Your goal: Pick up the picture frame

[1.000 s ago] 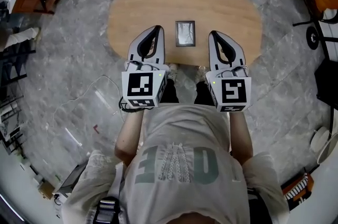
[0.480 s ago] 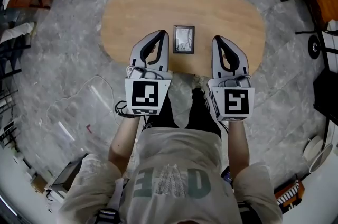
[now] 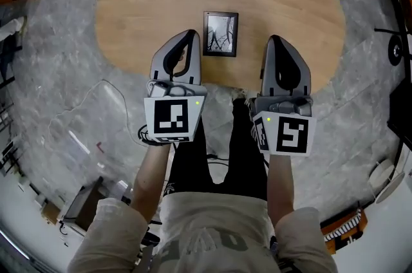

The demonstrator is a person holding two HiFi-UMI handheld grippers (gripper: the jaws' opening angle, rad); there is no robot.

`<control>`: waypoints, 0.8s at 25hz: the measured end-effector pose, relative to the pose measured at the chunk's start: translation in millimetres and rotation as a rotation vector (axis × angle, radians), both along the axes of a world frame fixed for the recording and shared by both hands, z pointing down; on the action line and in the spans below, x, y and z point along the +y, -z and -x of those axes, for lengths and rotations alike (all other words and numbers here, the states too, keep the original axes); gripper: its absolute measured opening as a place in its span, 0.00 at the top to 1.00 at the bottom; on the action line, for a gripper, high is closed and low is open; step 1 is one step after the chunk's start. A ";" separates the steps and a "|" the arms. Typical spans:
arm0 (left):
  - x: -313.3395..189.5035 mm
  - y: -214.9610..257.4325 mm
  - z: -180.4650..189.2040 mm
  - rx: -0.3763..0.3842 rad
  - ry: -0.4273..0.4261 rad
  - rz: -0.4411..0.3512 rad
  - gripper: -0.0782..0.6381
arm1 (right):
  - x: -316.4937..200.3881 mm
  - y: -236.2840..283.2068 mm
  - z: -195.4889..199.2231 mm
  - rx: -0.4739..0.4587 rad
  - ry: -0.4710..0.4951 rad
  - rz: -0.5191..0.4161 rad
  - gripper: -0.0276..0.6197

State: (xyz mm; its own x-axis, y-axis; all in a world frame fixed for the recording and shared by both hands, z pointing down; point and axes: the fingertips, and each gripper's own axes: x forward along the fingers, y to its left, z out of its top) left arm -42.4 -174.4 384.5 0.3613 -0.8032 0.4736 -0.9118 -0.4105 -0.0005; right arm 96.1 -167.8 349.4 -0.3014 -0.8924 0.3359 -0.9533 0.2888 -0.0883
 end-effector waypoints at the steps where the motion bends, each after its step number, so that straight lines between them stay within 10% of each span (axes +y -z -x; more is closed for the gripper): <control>1: 3.5 -12.1 -0.6 -0.008 -0.002 0.012 0.88 | 3.2 -11.9 0.5 -0.006 -0.004 0.015 0.95; 20: 22.4 -96.9 -27.0 -0.043 -0.099 0.011 0.88 | 36.9 -105.6 10.5 -0.008 0.043 0.131 0.95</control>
